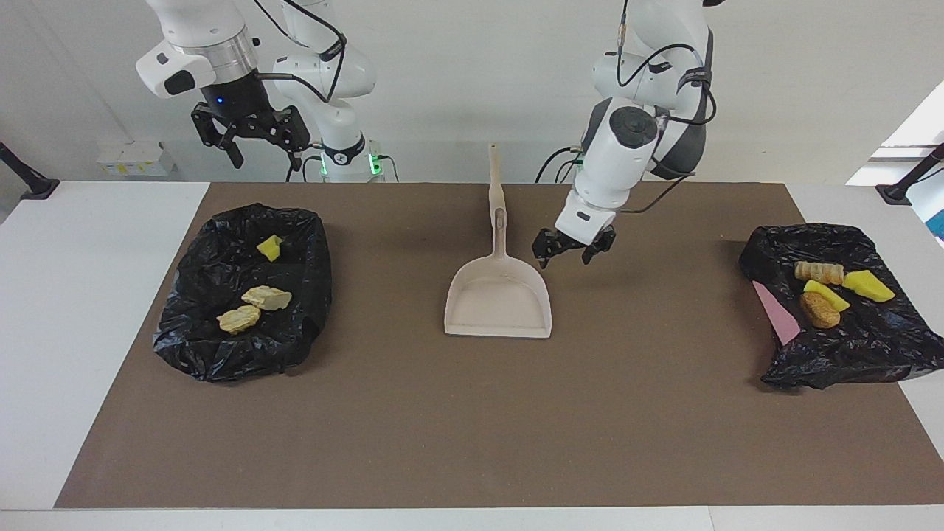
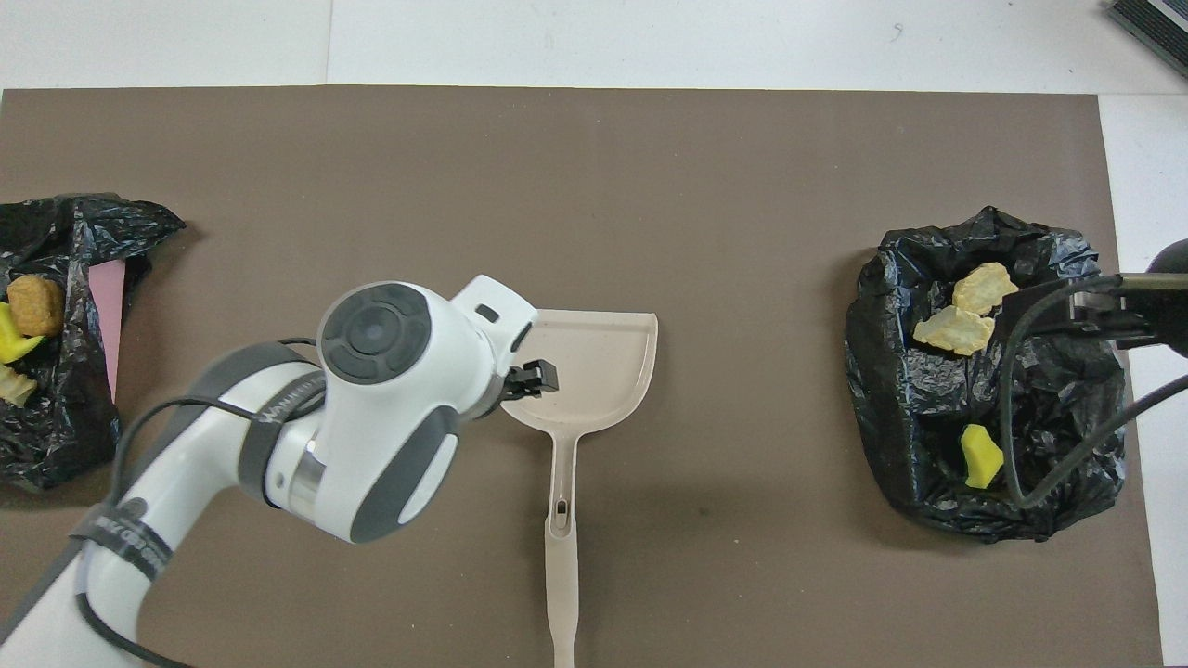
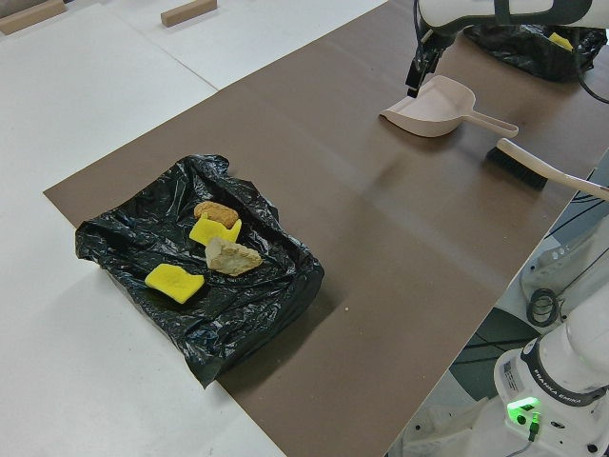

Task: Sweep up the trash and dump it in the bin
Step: 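Lower the dustpan onto the table and open the left gripper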

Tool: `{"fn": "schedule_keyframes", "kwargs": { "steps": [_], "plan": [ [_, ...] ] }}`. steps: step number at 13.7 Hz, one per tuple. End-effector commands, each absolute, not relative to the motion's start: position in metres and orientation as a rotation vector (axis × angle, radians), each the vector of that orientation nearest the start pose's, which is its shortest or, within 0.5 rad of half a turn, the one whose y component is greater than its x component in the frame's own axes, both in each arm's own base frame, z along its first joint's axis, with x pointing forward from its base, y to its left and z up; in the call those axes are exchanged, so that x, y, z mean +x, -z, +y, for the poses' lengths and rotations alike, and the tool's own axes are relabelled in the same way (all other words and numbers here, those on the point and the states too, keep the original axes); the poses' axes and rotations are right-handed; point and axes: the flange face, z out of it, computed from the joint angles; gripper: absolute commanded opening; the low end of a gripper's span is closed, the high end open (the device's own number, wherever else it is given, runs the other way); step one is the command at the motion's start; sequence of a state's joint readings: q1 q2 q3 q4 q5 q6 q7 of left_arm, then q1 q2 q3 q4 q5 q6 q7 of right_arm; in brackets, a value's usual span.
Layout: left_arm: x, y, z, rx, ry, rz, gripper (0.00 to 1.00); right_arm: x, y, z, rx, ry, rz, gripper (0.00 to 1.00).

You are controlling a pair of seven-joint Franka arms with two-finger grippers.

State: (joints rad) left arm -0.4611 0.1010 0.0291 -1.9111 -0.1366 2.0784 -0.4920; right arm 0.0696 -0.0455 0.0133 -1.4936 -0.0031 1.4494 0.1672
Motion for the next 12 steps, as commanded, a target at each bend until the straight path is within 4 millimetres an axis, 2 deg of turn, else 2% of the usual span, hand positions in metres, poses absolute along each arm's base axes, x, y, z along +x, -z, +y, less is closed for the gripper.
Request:
{"fn": "schedule_keyframes", "kwargs": {
  "steps": [1, 3, 7, 12],
  "plan": [
    [0.556, -0.468, -0.215, -3.276, 0.061, -0.138, 1.00, 0.520, -0.677, 0.040, -3.121, -0.013, 0.094, 1.00],
    [0.576, -0.476, -0.175, -3.277, 0.113, 0.002, 1.00, 0.520, -0.677, 0.041, -3.121, -0.013, 0.091, 1.00],
    [0.589, -0.490, -0.118, -3.265, 0.151, 0.123, 1.00, 0.520, -0.678, 0.041, -3.120, -0.008, 0.091, 1.00],
    [0.594, -0.542, -0.041, -3.213, 0.063, 0.184, 1.00, 0.520, -0.679, 0.041, -3.120, -0.001, 0.089, 1.00]
  ]
}}
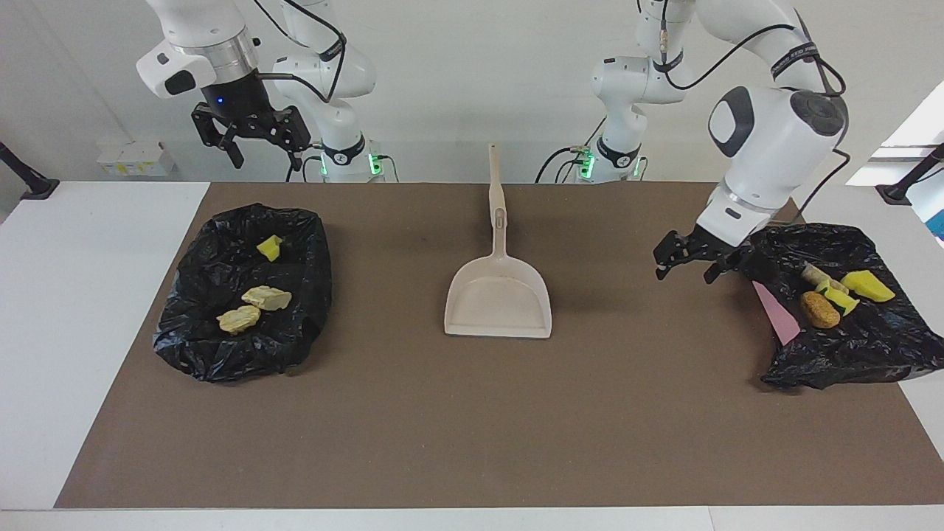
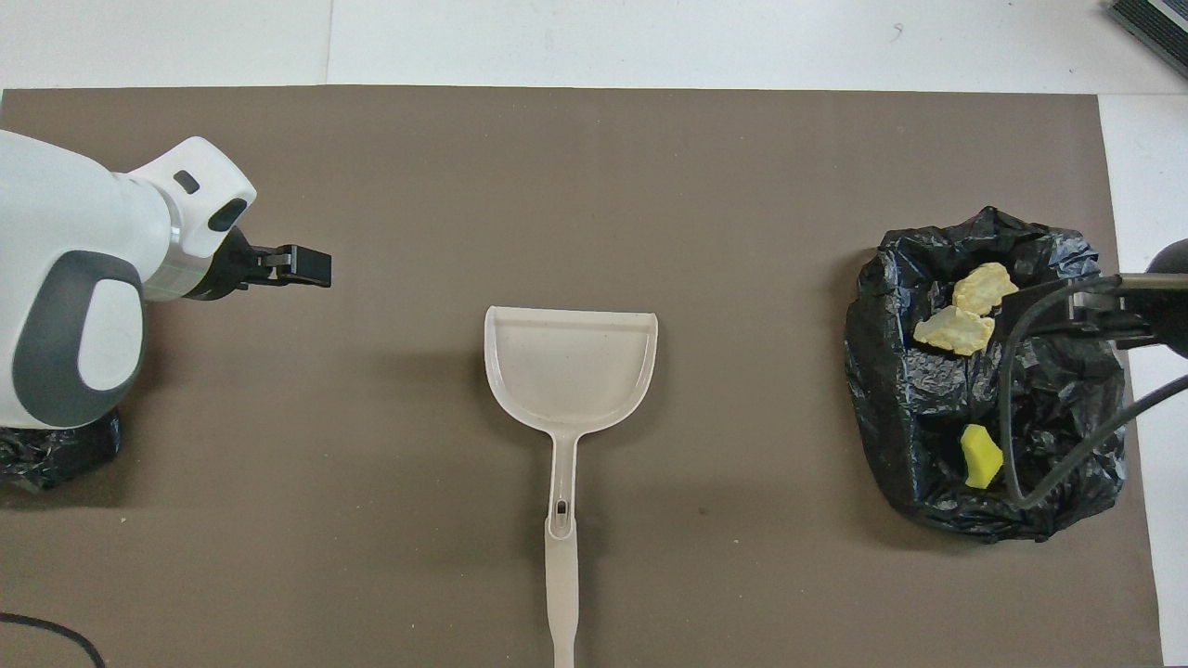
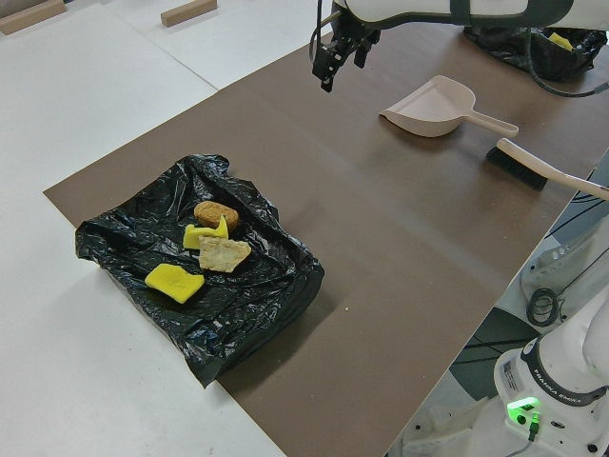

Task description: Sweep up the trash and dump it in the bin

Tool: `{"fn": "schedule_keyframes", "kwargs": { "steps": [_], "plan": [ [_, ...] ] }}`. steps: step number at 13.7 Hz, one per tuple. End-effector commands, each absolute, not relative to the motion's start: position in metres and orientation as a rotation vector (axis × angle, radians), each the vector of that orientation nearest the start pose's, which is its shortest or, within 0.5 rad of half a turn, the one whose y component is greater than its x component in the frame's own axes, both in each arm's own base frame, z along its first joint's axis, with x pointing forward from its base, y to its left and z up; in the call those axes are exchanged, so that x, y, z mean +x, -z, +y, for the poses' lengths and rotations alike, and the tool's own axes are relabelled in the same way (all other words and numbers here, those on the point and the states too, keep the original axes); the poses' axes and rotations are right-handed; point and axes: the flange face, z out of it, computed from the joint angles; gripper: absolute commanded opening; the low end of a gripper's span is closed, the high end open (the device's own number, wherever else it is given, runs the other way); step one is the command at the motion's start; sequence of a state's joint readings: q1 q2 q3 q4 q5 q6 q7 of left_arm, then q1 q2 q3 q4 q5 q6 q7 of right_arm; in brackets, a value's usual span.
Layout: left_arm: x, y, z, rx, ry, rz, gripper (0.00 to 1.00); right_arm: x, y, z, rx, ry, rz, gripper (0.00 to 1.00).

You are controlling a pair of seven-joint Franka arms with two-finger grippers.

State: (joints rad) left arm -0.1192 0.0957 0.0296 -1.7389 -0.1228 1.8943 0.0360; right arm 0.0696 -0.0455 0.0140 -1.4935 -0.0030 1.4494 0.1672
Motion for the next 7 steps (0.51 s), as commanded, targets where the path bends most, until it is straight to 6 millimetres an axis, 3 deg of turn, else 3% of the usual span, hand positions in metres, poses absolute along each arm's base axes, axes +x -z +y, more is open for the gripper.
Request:
{"fn": "schedule_keyframes", "kwargs": {
  "steps": [1, 4, 7],
  "plan": [
    [0.589, -0.554, -0.036, -3.189, 0.058, 0.194, 1.00, 0.521, -0.678, 0.040, -3.120, -0.003, 0.091, 1.00],
    [0.572, -0.584, -0.011, -3.165, 0.048, 0.143, 1.00, 0.520, -0.678, 0.040, -3.120, -0.003, 0.091, 1.00],
    [0.547, -0.605, -0.004, -3.169, -0.013, 0.124, 1.00, 0.520, -0.678, 0.040, -3.120, -0.006, 0.094, 1.00]
  ]
}}
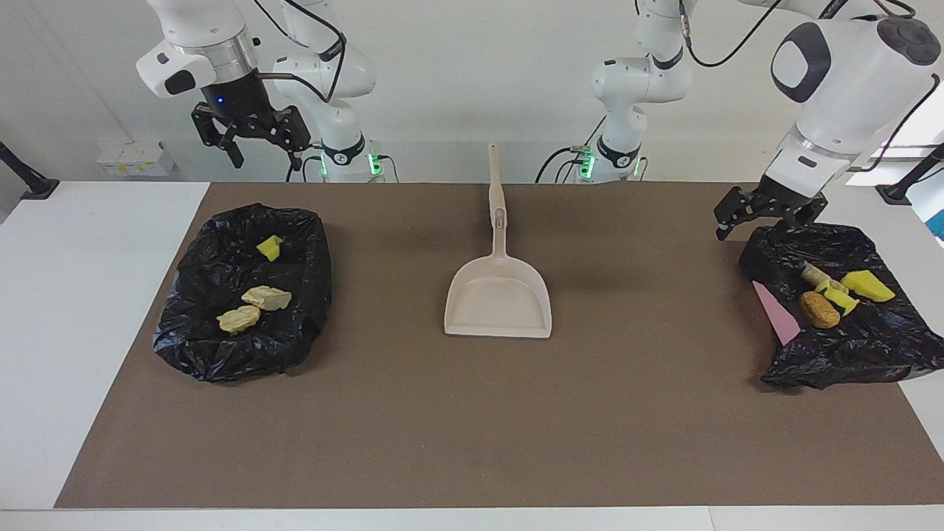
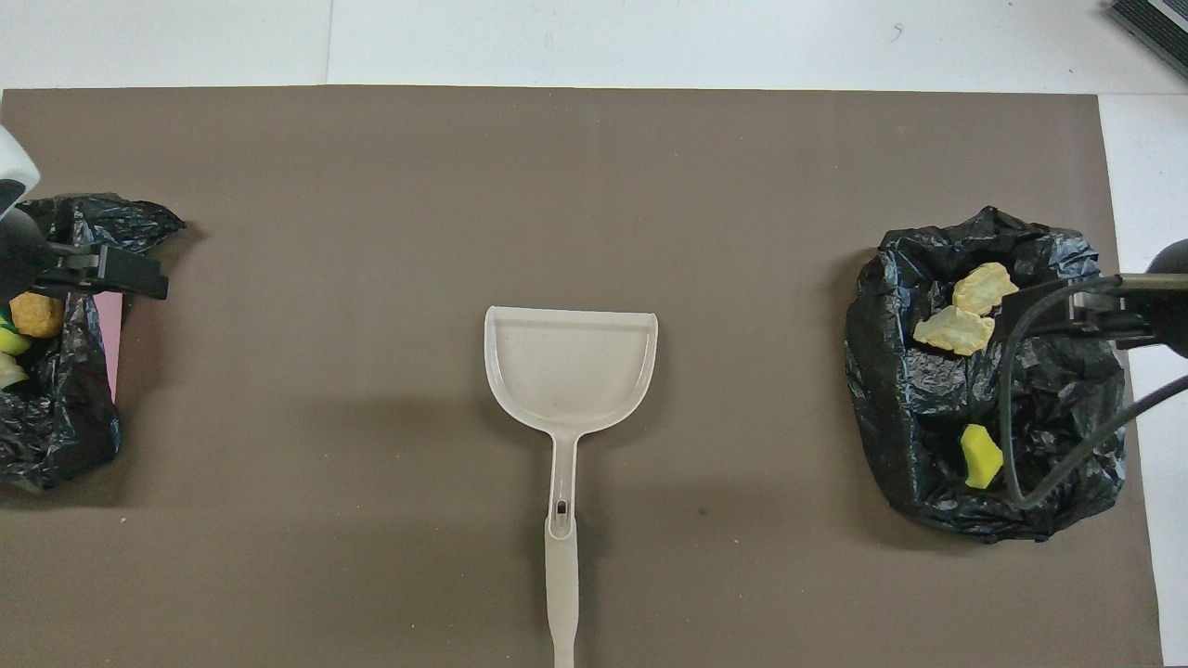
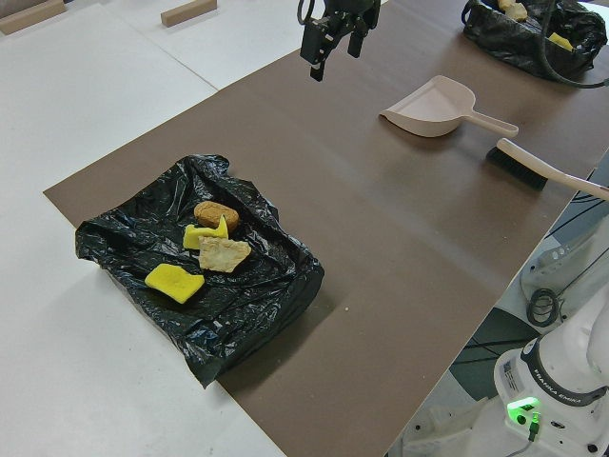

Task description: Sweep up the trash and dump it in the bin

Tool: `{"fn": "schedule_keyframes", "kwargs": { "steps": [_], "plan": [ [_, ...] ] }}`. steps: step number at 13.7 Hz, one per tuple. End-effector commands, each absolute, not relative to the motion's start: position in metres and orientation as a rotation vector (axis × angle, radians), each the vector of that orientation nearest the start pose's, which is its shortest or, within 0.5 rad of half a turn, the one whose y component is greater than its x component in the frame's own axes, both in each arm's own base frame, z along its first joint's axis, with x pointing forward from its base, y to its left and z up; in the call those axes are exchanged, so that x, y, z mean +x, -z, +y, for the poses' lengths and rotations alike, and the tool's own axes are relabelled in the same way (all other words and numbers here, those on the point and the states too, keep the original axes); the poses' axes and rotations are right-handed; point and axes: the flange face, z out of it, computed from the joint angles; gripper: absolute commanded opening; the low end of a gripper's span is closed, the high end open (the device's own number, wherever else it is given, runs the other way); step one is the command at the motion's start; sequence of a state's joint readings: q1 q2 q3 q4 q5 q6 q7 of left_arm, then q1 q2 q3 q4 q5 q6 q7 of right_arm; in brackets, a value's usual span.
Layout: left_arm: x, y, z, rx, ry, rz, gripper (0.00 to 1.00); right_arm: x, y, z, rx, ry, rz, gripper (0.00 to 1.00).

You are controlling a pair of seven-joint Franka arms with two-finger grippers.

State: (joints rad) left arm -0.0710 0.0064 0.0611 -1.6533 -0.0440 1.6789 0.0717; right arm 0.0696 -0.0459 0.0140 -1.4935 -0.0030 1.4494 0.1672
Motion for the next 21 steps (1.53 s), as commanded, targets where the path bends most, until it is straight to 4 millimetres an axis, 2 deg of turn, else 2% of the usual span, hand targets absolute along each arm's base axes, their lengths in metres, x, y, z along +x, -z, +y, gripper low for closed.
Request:
{"fn": "schedule_keyframes", "kwargs": {
  "steps": [1, 5, 9, 11, 21],
  "plan": [
    [0.543, -0.609, -0.003, -3.170, -0.030, 0.128, 1.00, 0.521, -0.677, 0.040, -3.120, -0.006, 0.094, 1.00],
    [0.534, -0.621, -0.009, -3.172, -0.016, 0.141, 1.00, 0.520, -0.678, 0.040, -3.120, -0.006, 0.096, 1.00],
    [0.528, -0.627, -0.009, -3.126, -0.130, 0.176, 1.00, 0.520, -0.678, 0.039, -3.120, -0.006, 0.099, 1.00],
    [0.528, -0.632, -0.008, -3.100, -0.130, 0.313, 1.00, 0.520, -0.679, 0.039, -3.120, -0.003, 0.099, 1.00],
    [0.540, -0.635, -0.012, -3.160, -0.064, 0.319, 1.00, 0.520, -0.678, 0.039, -3.120, -0.006, 0.096, 1.00]
  ]
}}
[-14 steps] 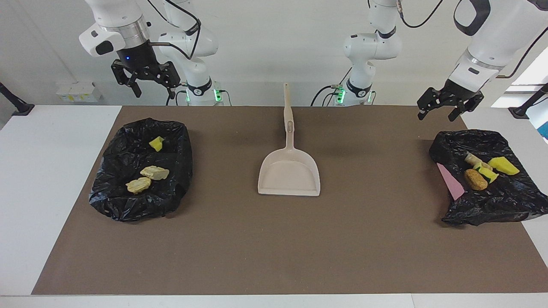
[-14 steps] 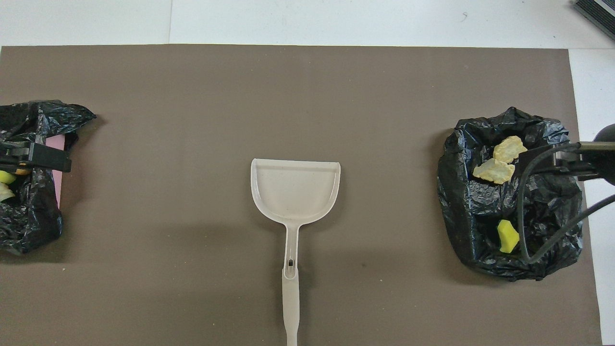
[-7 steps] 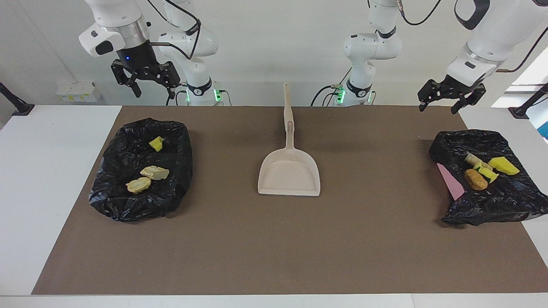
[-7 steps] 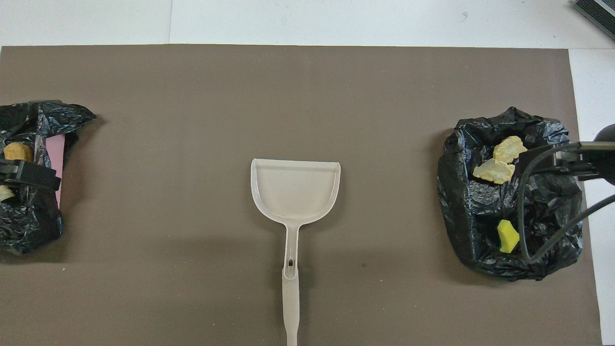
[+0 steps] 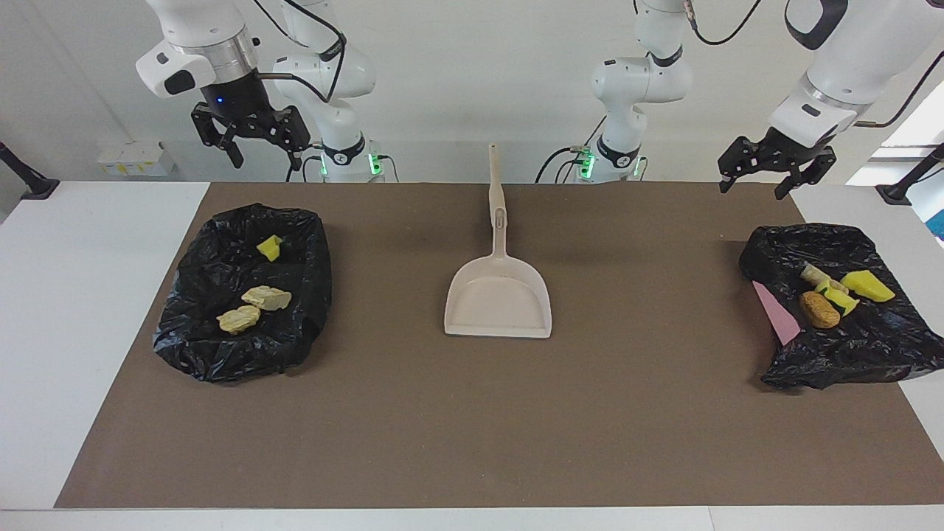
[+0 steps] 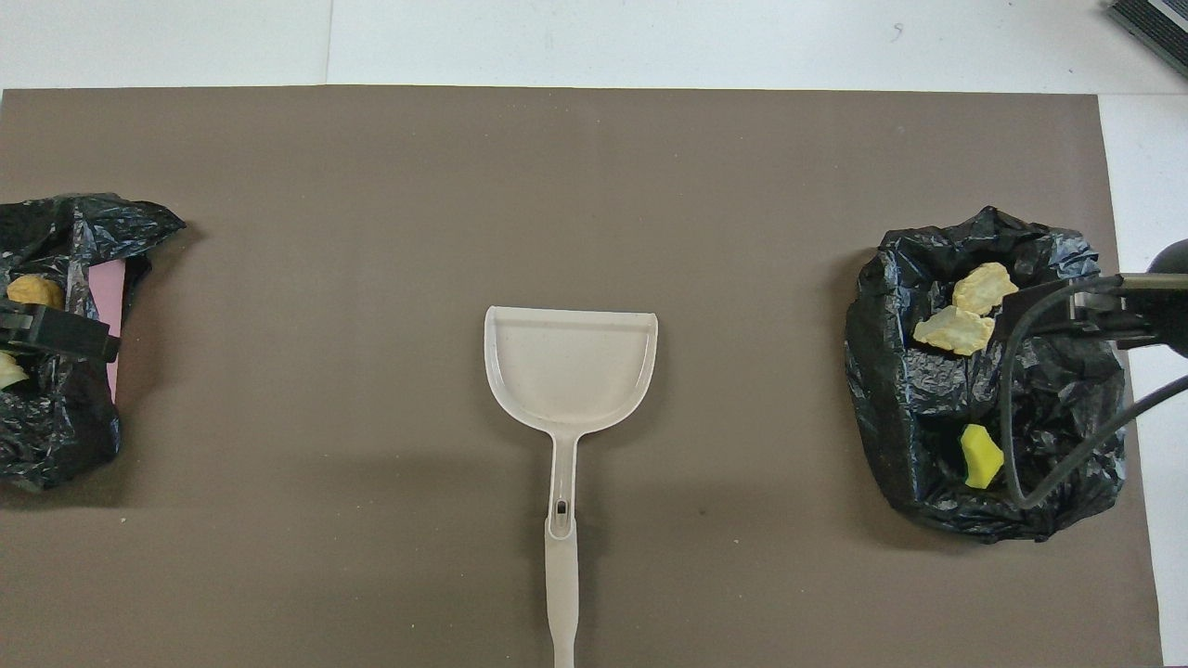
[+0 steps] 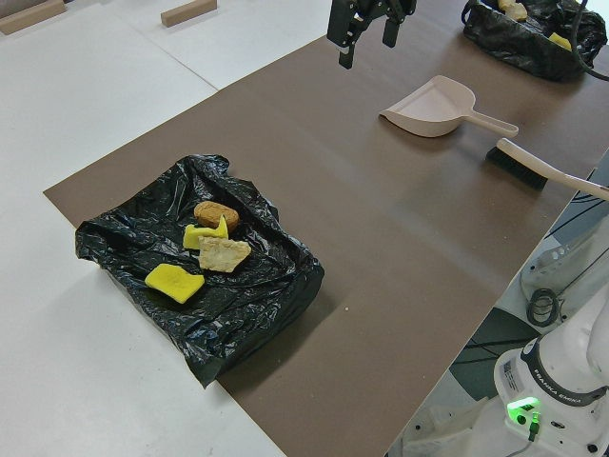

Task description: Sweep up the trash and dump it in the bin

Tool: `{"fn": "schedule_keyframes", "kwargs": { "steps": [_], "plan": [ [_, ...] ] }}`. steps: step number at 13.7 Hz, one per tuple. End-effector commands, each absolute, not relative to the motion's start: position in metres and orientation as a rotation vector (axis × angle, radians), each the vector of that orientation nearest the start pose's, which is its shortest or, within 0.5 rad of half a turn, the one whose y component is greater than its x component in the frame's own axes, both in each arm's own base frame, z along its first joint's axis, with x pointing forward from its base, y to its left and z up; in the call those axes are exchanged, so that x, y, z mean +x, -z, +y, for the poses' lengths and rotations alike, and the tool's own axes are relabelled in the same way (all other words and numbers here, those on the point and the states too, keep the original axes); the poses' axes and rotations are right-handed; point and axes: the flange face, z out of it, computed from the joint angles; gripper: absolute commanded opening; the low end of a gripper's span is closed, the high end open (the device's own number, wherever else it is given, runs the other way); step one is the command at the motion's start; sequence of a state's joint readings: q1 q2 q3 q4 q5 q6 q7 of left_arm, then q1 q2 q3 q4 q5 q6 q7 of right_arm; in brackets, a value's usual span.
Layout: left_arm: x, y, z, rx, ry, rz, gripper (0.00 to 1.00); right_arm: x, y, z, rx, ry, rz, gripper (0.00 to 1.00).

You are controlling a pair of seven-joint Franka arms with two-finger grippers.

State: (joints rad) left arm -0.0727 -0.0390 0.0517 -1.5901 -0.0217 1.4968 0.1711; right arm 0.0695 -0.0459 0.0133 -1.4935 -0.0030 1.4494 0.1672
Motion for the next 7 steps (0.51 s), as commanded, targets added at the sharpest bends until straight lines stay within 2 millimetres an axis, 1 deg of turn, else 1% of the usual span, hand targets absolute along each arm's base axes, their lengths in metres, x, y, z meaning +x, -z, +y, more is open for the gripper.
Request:
{"fn": "schedule_keyframes", "kwargs": {
  "steps": [1, 7],
  "plan": [
    [0.5393, -0.6359, -0.0113, -3.160, -0.059, 0.319, 1.00, 0.5204, -0.6779, 0.0388, -3.120, -0.006, 0.099, 1.00],
    [0.5403, -0.6379, -0.0103, -3.150, -0.036, 0.317, 1.00, 0.5204, -0.6779, 0.0388, -3.120, -0.006, 0.099, 1.00]
  ]
}}
